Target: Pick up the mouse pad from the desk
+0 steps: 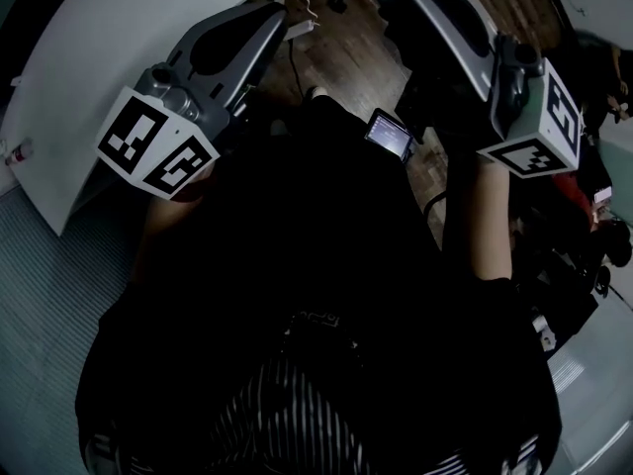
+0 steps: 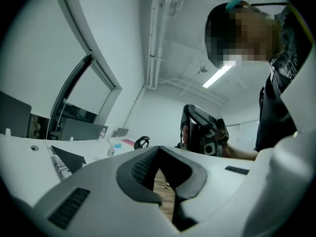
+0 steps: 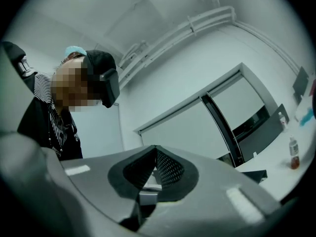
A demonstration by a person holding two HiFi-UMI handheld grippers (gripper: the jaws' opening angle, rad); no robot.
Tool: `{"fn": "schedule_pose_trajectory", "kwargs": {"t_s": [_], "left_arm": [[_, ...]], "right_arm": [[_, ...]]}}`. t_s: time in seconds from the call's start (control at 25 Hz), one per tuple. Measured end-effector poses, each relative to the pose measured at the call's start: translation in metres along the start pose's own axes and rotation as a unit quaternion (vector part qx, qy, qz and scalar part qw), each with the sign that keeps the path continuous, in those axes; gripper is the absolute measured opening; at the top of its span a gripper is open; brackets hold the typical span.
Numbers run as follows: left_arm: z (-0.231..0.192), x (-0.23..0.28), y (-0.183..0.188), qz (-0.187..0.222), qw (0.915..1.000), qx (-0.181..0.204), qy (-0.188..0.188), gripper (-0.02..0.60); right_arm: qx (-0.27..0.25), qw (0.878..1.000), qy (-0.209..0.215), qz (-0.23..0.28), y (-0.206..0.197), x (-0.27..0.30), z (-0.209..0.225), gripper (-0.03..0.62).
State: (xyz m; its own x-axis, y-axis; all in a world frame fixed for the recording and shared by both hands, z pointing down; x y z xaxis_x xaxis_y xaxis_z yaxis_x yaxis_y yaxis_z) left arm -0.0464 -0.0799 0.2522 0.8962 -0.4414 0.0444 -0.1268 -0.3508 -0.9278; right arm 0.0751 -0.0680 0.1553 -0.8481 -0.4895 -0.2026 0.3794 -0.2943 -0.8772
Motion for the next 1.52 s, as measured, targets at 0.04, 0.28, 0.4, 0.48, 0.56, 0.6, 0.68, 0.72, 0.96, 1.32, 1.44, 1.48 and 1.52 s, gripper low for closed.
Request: {"fn": "schedule_pose_trajectory", "kwargs": {"t_s": [0.04,0.28,0.4,0.48,0.56,0.6,0.68,0.72,0.96,1.32,1.44,1.48,1.52], "left_arm": [[0.001,0.001,0.000,-0.002,1.0000,-0.001,-0.003,0.008],[-0.001,0.011,0.002,-0.014,0.9992,-0.005,-0.037,0.008],[0.004,0.006,0.000,-0.016,0.9997,-0.004,-0.017,0.008],[0.007,0.004,0.000,-0.015,0.9999,-0.002,-0.007,0.008],[0.008,0.001,0.004,-0.008,1.0000,0.001,0.000,0.008],[0.009,0.000,0.006,-0.006,1.0000,0.004,0.003,0.008],[0.012,-0.002,0.009,-0.004,0.9999,0.009,0.008,0.008],[0.013,-0.003,0.009,-0.005,0.9999,0.010,0.011,0.008],[0.020,-0.003,0.009,-0.011,0.9993,0.020,0.030,0.008],[0.023,-0.005,0.010,-0.028,0.9987,0.025,0.034,0.007],[0.022,-0.006,0.016,-0.030,0.9988,0.029,0.025,0.008],[0.022,-0.005,0.017,-0.028,0.9990,0.030,0.020,0.008],[0.022,-0.004,0.018,-0.025,0.9991,0.031,0.015,0.008]], "right_arm": [[0.000,1.000,-0.004,-0.001,-0.001,-0.001,0.000,0.005],[0.003,0.999,-0.041,0.004,-0.003,-0.005,0.006,0.005],[0.012,1.000,-0.022,0.000,-0.004,-0.004,0.005,0.005],[0.014,1.000,-0.011,-0.002,-0.004,-0.004,0.004,0.005],[0.013,1.000,-0.004,-0.005,-0.003,-0.003,0.001,0.005],[0.013,1.000,0.000,-0.007,-0.003,-0.002,0.000,0.005],[0.014,1.000,0.005,-0.008,-0.002,-0.002,-0.001,0.005],[0.017,1.000,0.007,-0.007,-0.002,-0.003,-0.001,0.005],[0.031,0.999,0.022,0.002,-0.007,-0.011,0.004,0.005],[0.045,0.999,0.022,0.001,-0.013,-0.016,0.013,0.005],[0.041,0.999,0.011,-0.001,-0.014,-0.015,0.012,0.005],[0.039,0.999,0.007,-0.002,-0.013,-0.015,0.012,0.005],[0.036,0.999,0.004,-0.004,-0.013,-0.014,0.011,0.005]]}}
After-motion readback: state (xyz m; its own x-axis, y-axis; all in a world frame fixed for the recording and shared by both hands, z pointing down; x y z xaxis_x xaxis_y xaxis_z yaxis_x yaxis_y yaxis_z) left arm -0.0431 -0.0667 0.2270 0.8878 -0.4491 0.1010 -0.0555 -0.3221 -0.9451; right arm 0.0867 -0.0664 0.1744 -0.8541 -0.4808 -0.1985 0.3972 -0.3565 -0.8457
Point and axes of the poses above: the fingertips, and each gripper's own axes: x forward along the fingers, z to its right, y out of its top, the point moved 4 cm from there along -x, backward along the fingers, and after that the axes turned 3 degrees about x, right-handed, at the moved point
